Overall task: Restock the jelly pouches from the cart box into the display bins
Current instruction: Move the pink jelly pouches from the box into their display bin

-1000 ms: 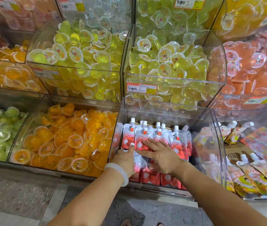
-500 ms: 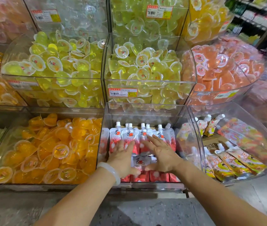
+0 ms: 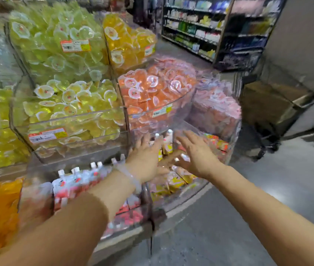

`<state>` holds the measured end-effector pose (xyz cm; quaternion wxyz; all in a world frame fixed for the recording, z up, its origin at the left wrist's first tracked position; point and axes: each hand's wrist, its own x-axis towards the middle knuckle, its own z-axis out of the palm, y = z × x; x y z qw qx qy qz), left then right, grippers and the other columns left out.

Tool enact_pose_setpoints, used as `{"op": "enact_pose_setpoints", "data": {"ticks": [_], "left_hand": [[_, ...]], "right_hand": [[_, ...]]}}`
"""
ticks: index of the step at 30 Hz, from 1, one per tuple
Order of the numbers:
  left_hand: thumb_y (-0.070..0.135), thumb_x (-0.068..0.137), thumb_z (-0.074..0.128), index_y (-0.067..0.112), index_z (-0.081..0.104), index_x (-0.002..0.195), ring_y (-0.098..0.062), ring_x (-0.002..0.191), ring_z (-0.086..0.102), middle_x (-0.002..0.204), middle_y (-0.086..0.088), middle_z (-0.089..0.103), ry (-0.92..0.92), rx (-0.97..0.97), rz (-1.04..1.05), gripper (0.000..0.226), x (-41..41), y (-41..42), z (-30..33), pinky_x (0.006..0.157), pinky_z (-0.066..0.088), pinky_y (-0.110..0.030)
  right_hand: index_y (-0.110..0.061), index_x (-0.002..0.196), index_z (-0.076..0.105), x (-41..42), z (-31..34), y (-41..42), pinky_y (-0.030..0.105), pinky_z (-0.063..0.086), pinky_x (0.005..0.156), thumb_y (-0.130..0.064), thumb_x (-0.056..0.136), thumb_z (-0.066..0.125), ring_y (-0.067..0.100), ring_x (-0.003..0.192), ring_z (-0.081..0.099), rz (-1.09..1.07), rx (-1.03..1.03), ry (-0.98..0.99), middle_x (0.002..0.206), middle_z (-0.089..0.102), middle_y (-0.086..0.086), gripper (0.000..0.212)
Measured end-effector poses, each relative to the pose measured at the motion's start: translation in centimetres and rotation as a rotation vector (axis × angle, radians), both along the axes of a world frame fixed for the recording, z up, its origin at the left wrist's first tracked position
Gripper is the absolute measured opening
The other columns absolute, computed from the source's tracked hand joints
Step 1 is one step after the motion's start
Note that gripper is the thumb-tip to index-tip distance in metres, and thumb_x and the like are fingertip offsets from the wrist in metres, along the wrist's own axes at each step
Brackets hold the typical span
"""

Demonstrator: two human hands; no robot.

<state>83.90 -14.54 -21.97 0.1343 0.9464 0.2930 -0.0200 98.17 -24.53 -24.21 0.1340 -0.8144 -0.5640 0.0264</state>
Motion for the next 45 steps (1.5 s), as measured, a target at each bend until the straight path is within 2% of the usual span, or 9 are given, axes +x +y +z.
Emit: {"op": "enact_pose_setpoints", "data": {"ticks": [2, 5, 7, 11, 19, 27, 35, 41, 45], "left_hand": [[0.055, 0.076, 0.066, 0.023, 0.002, 0.151, -0.035, 0.146, -0.001, 0.158, -0.017, -0.001, 0.005, 0.006, -0.067, 0.104, 4.5, -4.2, -0.3, 0.118, 0.012, -0.047], [0.053, 0.077, 0.067, 0.025, 0.002, 0.151, -0.034, 0.146, -0.001, 0.158, -0.016, 0.0, 0.04, -0.013, -0.155, 0.102, 10.8, -11.2, -1.0, 0.119, 0.013, -0.046], [0.052, 0.079, 0.066, 0.025, -0.002, 0.151, -0.031, 0.146, -0.002, 0.159, -0.013, -0.003, 0.045, -0.018, -0.213, 0.103, 14.6, -15.5, -1.1, 0.118, 0.009, -0.046], [0.054, 0.082, 0.061, 0.021, -0.003, 0.151, -0.029, 0.146, -0.007, 0.159, -0.011, -0.008, 0.088, -0.016, -0.315, 0.1, 21.3, -22.4, -1.1, 0.117, 0.006, -0.044], [0.055, 0.083, 0.059, 0.015, -0.005, 0.151, -0.028, 0.147, -0.006, 0.159, -0.008, -0.009, 0.145, 0.005, -0.493, 0.102, 35.3, -30.6, -2.1, 0.119, 0.011, -0.044], [0.052, 0.084, 0.06, 0.014, -0.003, 0.152, -0.028, 0.147, -0.005, 0.159, -0.009, -0.007, 0.118, 0.022, -0.586, 0.1, 53.9, -32.8, -2.6, 0.118, 0.012, -0.044], [0.049, 0.083, 0.063, 0.017, -0.003, 0.151, -0.03, 0.147, -0.004, 0.159, -0.012, -0.007, 0.126, 0.03, -0.567, 0.099, 72.8, -30.8, -0.9, 0.118, 0.012, -0.045], [0.05, 0.083, 0.063, 0.018, -0.004, 0.151, -0.03, 0.146, -0.007, 0.159, -0.012, -0.009, 0.162, 0.005, -0.548, 0.1, 84.3, -29.5, -3.1, 0.119, 0.01, -0.046], [0.048, 0.083, 0.063, 0.019, -0.002, 0.151, -0.031, 0.146, -0.006, 0.159, -0.013, -0.008, 0.169, 0.004, -0.48, 0.099, 94.5, -27.6, -4.4, 0.118, 0.011, -0.047]], "right_hand": [[-0.012, 0.146, 0.028, 3.0, 0.4, -4.5, 0.037, 0.02, 0.117, -0.042, 0.079, 0.069, 0.031, 0.143, 0.021, -0.077, -0.056, -0.013, 0.154, 0.021, 0.017, 0.085], [-0.012, 0.147, 0.025, 7.4, 0.2, -11.7, 0.033, 0.014, 0.116, -0.042, 0.08, 0.067, 0.029, 0.143, 0.02, -0.158, -0.112, -0.037, 0.153, 0.022, 0.017, 0.084], [-0.014, 0.149, 0.019, 10.2, 0.1, -16.4, 0.032, 0.009, 0.118, -0.044, 0.081, 0.066, 0.027, 0.146, 0.011, -0.229, -0.171, -0.029, 0.157, 0.012, 0.013, 0.088], [-0.02, 0.151, 0.01, 15.8, -0.1, -24.9, 0.038, 0.013, 0.12, -0.044, 0.084, 0.064, 0.027, 0.147, 0.002, -0.376, -0.245, 0.036, 0.16, 0.0, 0.009, 0.089], [-0.02, 0.151, 0.009, 26.6, -0.9, -35.1, 0.037, 0.016, 0.118, -0.045, 0.085, 0.063, 0.027, 0.147, 0.003, -0.59, -0.271, 0.1, 0.16, 0.0, 0.009, 0.089], [-0.019, 0.15, 0.014, 43.8, -0.1, -36.5, 0.037, 0.018, 0.116, -0.04, 0.084, 0.066, 0.028, 0.146, 0.01, -0.658, -0.242, 0.087, 0.159, 0.003, 0.009, 0.086], [-0.018, 0.15, 0.014, 62.3, 1.7, -34.8, 0.04, 0.021, 0.117, -0.038, 0.086, 0.065, 0.027, 0.146, 0.007, -0.651, -0.235, 0.089, 0.159, 0.004, 0.008, 0.083], [-0.02, 0.15, 0.013, 74.4, -0.1, -33.3, 0.039, 0.016, 0.118, -0.038, 0.086, 0.065, 0.027, 0.147, 0.004, -0.623, -0.257, 0.145, 0.16, 0.002, 0.008, 0.085], [-0.02, 0.15, 0.014, 86.1, -1.2, -31.5, 0.04, 0.017, 0.119, -0.037, 0.085, 0.066, 0.028, 0.147, 0.006, -0.578, -0.248, 0.138, 0.16, 0.004, 0.008, 0.085]]}}
